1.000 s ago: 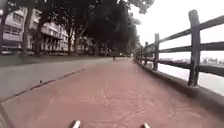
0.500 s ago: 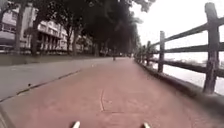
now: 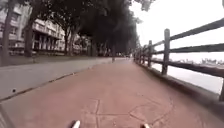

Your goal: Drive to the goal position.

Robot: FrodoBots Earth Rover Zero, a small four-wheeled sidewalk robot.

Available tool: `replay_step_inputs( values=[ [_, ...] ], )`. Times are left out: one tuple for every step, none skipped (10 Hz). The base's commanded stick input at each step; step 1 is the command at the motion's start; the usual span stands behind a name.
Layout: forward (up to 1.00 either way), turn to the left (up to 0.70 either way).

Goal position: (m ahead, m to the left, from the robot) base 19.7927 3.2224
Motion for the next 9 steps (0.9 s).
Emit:
replay_step_inputs(
  values=[
    [0.70, 0.00],
    [0.70, 0.00],
    [0.70, 0.00],
    [0.70, 0.00],
    [0.70, 0.00],
    [0.70, 0.00],
    [0.70, 0.00],
    [0.70, 0.00],
    [0.70, 0.00]
  ],
)
